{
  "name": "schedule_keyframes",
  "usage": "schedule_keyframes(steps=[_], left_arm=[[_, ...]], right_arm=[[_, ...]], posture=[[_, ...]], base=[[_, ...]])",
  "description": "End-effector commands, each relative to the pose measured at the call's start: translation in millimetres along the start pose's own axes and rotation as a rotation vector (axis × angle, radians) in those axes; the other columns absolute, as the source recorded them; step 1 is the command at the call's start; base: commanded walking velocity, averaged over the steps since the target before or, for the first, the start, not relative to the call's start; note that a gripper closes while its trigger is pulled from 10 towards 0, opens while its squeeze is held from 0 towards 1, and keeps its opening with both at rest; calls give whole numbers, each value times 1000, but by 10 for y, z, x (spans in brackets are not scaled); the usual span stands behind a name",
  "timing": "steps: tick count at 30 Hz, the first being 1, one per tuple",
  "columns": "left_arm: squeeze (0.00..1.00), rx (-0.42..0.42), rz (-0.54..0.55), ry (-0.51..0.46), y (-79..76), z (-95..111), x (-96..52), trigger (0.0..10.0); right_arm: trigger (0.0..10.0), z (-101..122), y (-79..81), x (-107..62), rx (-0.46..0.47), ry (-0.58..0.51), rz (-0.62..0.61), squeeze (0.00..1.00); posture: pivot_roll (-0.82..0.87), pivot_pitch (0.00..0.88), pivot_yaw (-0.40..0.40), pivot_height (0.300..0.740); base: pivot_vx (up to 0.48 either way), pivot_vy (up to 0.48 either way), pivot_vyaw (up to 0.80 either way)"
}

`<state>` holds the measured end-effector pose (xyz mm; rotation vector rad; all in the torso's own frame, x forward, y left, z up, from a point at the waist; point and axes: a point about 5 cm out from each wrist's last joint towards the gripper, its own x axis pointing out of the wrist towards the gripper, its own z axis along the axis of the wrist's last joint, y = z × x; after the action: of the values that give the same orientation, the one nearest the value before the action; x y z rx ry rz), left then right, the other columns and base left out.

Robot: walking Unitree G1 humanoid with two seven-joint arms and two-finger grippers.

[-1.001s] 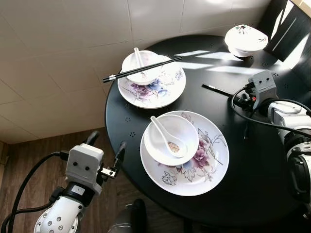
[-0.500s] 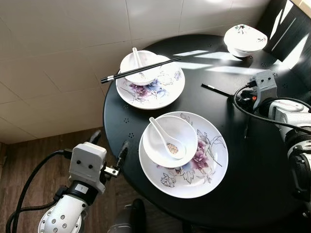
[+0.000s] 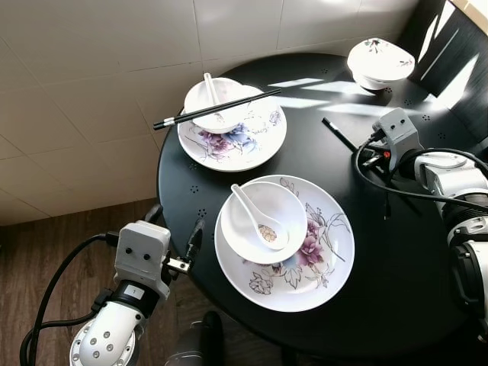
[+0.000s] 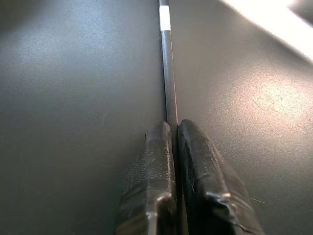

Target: Kitchen organization

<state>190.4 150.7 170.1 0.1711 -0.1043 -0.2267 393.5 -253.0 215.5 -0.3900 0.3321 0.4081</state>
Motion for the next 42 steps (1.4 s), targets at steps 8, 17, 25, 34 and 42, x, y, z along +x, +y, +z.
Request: schedule_keyframes(steps=[8, 17, 25, 34, 42], left_arm=[[0, -3, 4, 13, -24, -57, 0, 10000], [0, -8, 6, 11, -34, -104, 23, 10000], [0, -11, 7, -4, -50, -126, 86, 10000], [0, -9, 22, -28, -29, -144, 159, 10000], [0, -6, 40, -52, -15, -166, 241, 10000]], right_arm=[[0, -213, 150, 94, 110, 31, 3, 0], [0, -77, -5, -19, 95, -48, -178, 0], [0, 184, -65, -180, 85, -125, -181, 0], [0, 428, -81, -372, 47, -202, -224, 0], [0, 346, 115, -355, 33, -219, -234, 0]], posture=[[147, 325, 4, 740], [127, 295, 1, 740], [102, 267, -11, 740], [81, 230, -27, 740], [75, 179, -39, 740]], base=[[0, 0, 0], [0, 0, 0], [0, 0, 0], [0, 0, 0], [0, 0, 0]])
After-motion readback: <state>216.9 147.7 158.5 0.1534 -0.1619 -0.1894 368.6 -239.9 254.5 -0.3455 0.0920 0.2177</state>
